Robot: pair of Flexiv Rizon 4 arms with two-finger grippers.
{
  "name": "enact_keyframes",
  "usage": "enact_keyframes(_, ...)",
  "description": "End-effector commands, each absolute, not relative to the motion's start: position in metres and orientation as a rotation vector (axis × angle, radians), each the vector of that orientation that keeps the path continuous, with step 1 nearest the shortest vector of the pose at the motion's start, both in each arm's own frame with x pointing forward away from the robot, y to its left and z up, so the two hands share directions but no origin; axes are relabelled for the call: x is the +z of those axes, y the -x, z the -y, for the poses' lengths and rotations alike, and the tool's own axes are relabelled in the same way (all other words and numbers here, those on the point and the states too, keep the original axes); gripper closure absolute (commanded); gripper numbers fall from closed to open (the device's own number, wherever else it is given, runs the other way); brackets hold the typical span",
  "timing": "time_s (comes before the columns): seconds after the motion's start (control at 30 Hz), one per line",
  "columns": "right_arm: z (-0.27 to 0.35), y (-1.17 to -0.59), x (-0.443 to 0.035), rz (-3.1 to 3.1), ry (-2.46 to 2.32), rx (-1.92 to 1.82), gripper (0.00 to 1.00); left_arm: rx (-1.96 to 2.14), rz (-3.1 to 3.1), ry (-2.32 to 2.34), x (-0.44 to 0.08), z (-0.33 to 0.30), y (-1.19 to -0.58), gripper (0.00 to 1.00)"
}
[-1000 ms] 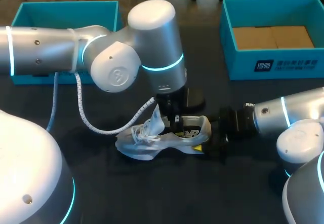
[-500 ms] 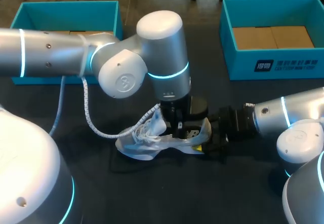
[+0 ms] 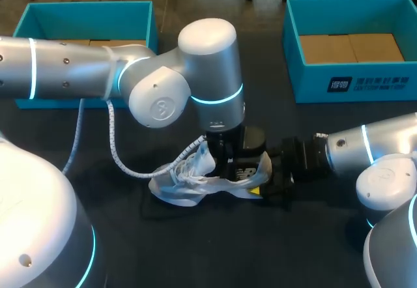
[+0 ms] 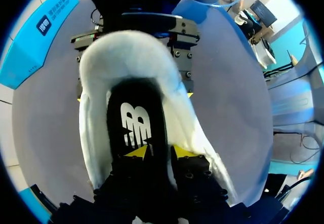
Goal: Take the shoe out of the shoebox, open the shoe tongue, remove and reinsert the insole, then place the shoe into the shoebox
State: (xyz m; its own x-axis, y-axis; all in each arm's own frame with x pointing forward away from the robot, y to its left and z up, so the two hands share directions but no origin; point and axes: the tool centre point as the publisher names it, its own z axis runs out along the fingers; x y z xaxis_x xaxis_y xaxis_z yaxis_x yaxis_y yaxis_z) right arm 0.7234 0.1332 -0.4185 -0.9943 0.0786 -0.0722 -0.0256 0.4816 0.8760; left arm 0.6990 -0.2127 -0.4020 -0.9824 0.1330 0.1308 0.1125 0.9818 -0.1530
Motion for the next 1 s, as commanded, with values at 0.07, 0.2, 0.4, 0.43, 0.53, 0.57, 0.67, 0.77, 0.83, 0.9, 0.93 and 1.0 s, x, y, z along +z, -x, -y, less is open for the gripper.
enact_keyframes(0.07, -0.135, -0.724, -0.417, -2.618, -0.049, 1.543, 1.0, 0.207, 3.025, 0.199, -0.415, 0.216, -0.7, 0.63)
enact_keyframes(0.2, -0.135, -0.724, -0.417, -2.618, -0.049, 1.543, 1.0, 0.238, 3.025, 0.221, -0.429, 0.216, -0.708, 0.67)
enact_keyframes(0.4, -0.135, -0.724, -0.417, -2.618, -0.049, 1.543, 1.0, 0.247, 3.079, 0.249, -0.444, 0.217, -0.711, 1.0)
enact_keyframes(0.43, -0.135, -0.724, -0.417, -2.618, -0.049, 1.543, 1.0, 0.219, 3.094, 0.245, -0.447, 0.218, -0.711, 1.0)
enact_keyframes(0.53, -0.135, -0.724, -0.417, -2.618, -0.049, 1.543, 1.0, 0.202, 3.112, 0.253, -0.45, 0.219, -0.712, 1.0)
enact_keyframes(0.57, -0.135, -0.724, -0.417, -2.618, -0.049, 1.543, 1.0, 0.202, 3.112, 0.253, -0.45, 0.219, -0.713, 1.0)
enact_keyframes(0.67, -0.135, -0.724, -0.417, -2.618, -0.049, 1.543, 1.0, 0.207, 3.123, 0.237, -0.444, 0.215, -0.715, 1.0)
enact_keyframes(0.77, -0.135, -0.724, -0.417, -2.618, -0.049, 1.543, 1.0, 0.209, 3.137, 0.213, -0.433, 0.209, -0.719, 1.0)
enact_keyframes(0.83, -0.135, -0.724, -0.417, -2.618, -0.049, 1.543, 1.0, 0.218, 3.137, 0.203, -0.425, 0.205, -0.721, 1.0)
enact_keyframes(0.9, -0.135, -0.724, -0.417, -2.618, -0.049, 1.543, 1.0, 0.256, 3.129, 0.184, -0.417, 0.202, -0.721, 1.0)
enact_keyframes(0.93, -0.135, -0.724, -0.417, -2.618, -0.049, 1.543, 1.0, 0.267, 3.123, 0.177, -0.413, 0.201, -0.721, 1.0)
enact_keyframes(1.0, -0.135, -0.724, -0.417, -2.618, -0.049, 1.543, 1.0, 0.254, 3.13, 0.184, -0.407, 0.199, -0.719, 1.0)
